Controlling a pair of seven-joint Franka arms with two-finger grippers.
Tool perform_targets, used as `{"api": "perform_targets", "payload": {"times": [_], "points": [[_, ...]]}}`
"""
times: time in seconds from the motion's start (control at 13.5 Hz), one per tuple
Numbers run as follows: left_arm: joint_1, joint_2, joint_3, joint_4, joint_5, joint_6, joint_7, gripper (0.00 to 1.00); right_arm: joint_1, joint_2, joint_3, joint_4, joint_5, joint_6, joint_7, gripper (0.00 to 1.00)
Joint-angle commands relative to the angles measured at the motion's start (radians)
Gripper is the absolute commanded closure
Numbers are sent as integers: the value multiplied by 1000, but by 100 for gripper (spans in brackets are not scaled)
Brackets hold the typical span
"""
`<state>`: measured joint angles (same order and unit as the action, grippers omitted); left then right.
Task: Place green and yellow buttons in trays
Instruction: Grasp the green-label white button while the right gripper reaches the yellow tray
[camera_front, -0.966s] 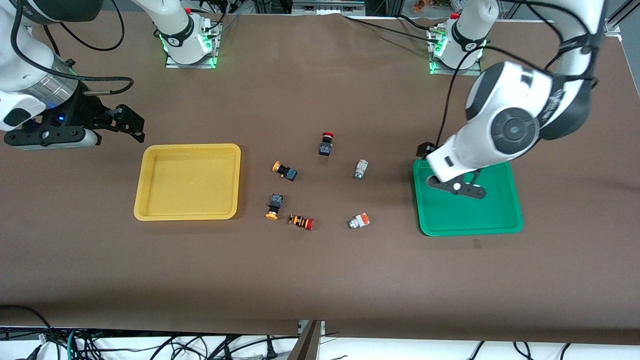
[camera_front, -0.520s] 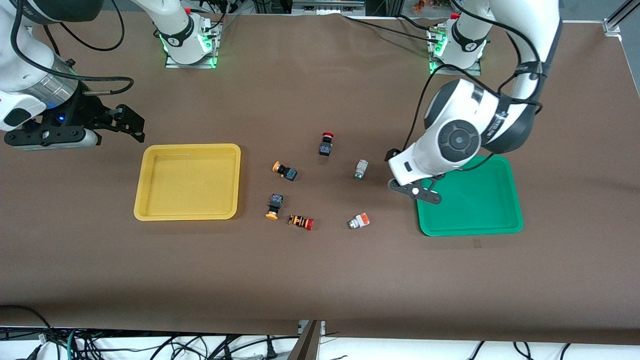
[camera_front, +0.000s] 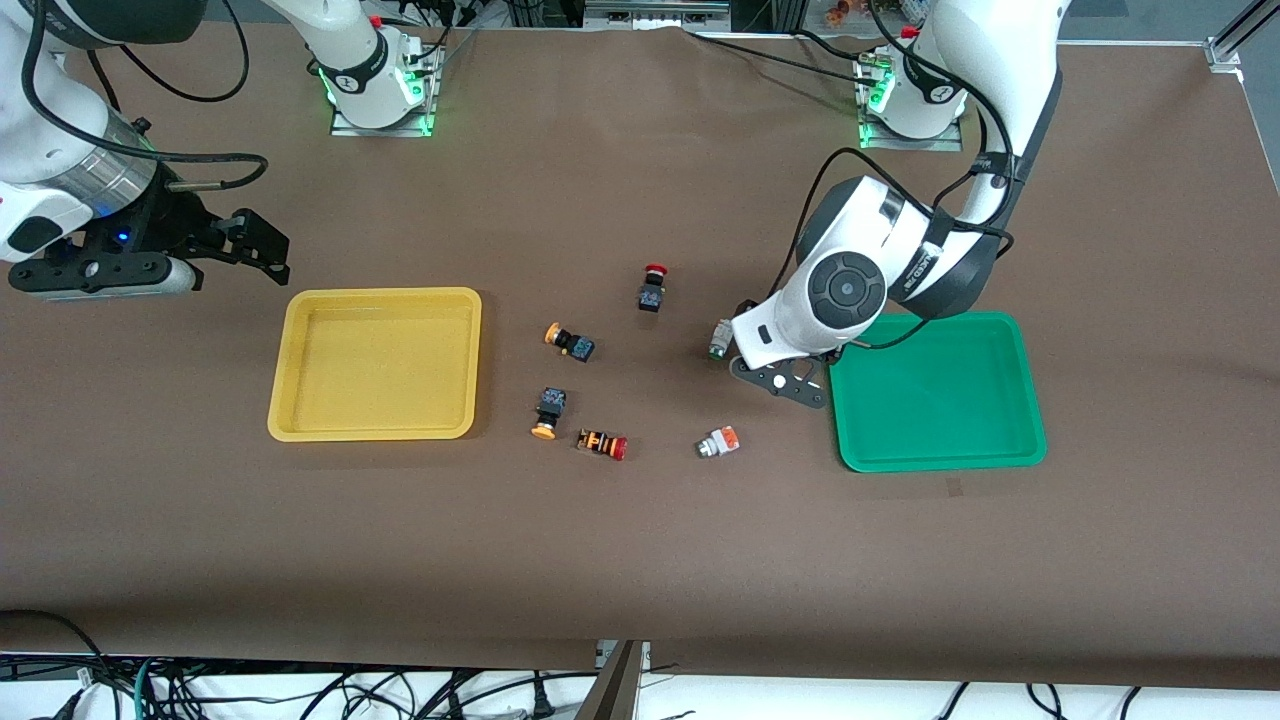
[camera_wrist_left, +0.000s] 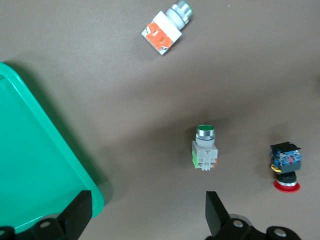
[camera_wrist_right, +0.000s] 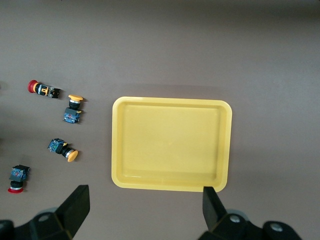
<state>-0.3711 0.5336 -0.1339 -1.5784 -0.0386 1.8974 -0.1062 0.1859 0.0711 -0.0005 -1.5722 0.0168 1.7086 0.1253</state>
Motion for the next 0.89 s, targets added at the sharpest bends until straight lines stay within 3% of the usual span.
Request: {"api": "perform_targets", "payload": {"times": [0.0, 0.22, 0.52, 0.74, 0.82], "points": [[-17, 40, 5, -15, -23, 44, 16, 0, 0, 7, 2, 21, 8, -15, 7, 0], [-51, 65, 5, -89, -121, 147, 4, 0, 0, 9, 2, 21, 6, -12, 1, 0], [-113, 106, 7, -146, -118, 262, -12, 0, 18, 99, 4, 23, 9, 46, -10, 0], [-144, 123, 10, -169, -92, 313, -78, 0, 119, 154, 1, 21, -23, 42, 1, 0], [-144, 124, 10, -169, -55, 315, -78, 10, 131, 176, 0, 21, -68, 45, 0, 0]]}}
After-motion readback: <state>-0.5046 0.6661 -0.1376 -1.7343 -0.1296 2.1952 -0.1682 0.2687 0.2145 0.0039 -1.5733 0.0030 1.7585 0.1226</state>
